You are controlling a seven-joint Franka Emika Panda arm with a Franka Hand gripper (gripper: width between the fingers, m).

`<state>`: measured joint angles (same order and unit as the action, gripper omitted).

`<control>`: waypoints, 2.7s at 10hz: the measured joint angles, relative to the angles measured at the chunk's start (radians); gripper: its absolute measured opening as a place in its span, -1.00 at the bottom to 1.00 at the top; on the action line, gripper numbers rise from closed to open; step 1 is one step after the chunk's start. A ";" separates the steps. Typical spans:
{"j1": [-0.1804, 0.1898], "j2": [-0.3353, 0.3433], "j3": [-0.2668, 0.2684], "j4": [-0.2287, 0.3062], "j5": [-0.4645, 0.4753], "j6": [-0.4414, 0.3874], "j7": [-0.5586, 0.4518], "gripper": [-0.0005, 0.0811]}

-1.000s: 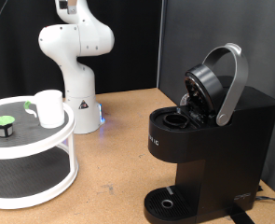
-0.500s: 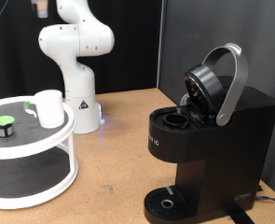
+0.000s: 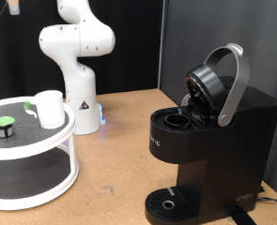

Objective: Make a cup of coffee with the keurig machine

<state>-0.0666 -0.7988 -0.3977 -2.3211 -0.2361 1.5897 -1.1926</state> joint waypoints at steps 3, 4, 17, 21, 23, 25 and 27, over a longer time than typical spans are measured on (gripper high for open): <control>0.000 0.036 -0.022 0.026 -0.030 -0.026 -0.006 0.98; 0.000 0.034 -0.022 0.024 -0.029 -0.024 -0.006 0.98; 0.135 0.100 -0.257 -0.086 -0.077 0.176 -0.678 0.98; 0.142 0.187 -0.283 -0.107 -0.097 0.333 -0.691 0.98; 0.148 0.186 -0.300 -0.111 -0.097 0.321 -0.808 0.98; 0.148 0.198 -0.315 -0.137 -0.109 0.360 -0.844 0.98; 0.148 0.231 -0.330 -0.172 -0.128 0.434 -0.842 0.98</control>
<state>0.0814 -0.5677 -0.7282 -2.4933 -0.3641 2.0233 -2.0349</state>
